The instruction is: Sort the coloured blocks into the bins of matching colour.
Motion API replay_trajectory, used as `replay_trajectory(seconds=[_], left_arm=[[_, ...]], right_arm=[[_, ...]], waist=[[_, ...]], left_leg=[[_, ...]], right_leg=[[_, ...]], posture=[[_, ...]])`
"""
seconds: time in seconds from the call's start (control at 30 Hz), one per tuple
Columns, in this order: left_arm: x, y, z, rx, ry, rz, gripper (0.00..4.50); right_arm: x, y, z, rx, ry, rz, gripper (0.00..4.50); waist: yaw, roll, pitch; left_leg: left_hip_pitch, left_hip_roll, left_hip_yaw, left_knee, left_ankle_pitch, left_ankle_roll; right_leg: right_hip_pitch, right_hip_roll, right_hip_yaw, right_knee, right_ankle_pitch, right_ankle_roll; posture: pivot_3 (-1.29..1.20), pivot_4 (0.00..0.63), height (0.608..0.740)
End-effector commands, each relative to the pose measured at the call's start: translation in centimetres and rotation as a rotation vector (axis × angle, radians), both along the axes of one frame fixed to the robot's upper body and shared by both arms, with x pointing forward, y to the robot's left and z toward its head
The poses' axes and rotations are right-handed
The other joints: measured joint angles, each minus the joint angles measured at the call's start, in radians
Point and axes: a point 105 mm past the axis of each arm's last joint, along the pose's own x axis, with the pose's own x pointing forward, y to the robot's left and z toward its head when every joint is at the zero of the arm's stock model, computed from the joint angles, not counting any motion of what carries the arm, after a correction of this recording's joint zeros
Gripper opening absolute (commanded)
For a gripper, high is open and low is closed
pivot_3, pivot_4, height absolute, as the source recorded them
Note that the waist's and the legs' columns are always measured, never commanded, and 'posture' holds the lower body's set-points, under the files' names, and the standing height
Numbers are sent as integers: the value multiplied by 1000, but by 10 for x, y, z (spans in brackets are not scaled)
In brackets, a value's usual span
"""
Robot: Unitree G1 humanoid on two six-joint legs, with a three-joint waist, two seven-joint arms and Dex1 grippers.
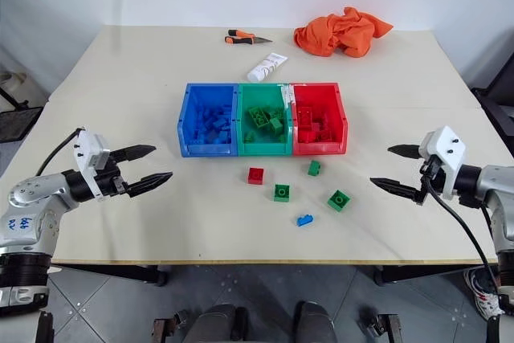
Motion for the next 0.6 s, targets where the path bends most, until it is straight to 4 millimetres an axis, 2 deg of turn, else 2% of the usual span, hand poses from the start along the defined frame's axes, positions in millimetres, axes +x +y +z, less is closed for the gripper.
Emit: replay_trajectory(seconds=[0.03, 0.23, 0.33, 0.5, 0.6], left_arm=[[0, -4, 11, -11, -39, -25, 4488], [0, -24, 9, 6, -27, -79, 4488], [-2, -36, 7, 5, -12, -139, 4488], [-4, -51, 1, 31, 17, -221, 4488], [-3, -55, -4, 46, 19, -266, 4488]], right_arm=[[-2, -2, 10, -24, -42, 1, 4500], [-7, -1, 7, -13, -39, -15, 4500], [-14, -8, 6, -31, -27, -37, 4500], [-34, -27, 5, -88, 22, -86, 4500], [-55, -42, 2, -151, 81, -117, 4500]], waist=[[-1, 0, 0], [0, 0, 0], [3, 0, 0], [20, 0, 0], [24, 0, 0]], left_leg=[[0, 0, 0, 0, 0, 0], [0, 0, 0, 0, 0, 0], [0, 0, 0, 1, 0, 0], [0, -1, 1, 1, 0, 0], [0, 0, 1, 1, 0, 0]], right_leg=[[0, 0, 0, 0, 0, 0], [0, 0, 0, 0, 0, 0], [0, 0, 0, 0, 0, 0], [0, 0, 1, 0, 0, 0], [1, 1, 1, -1, 0, 0]], posture=[[0, 150, 740], [0, 150, 740], [0, 150, 740], [0, 150, 740], [0, 150, 740]])
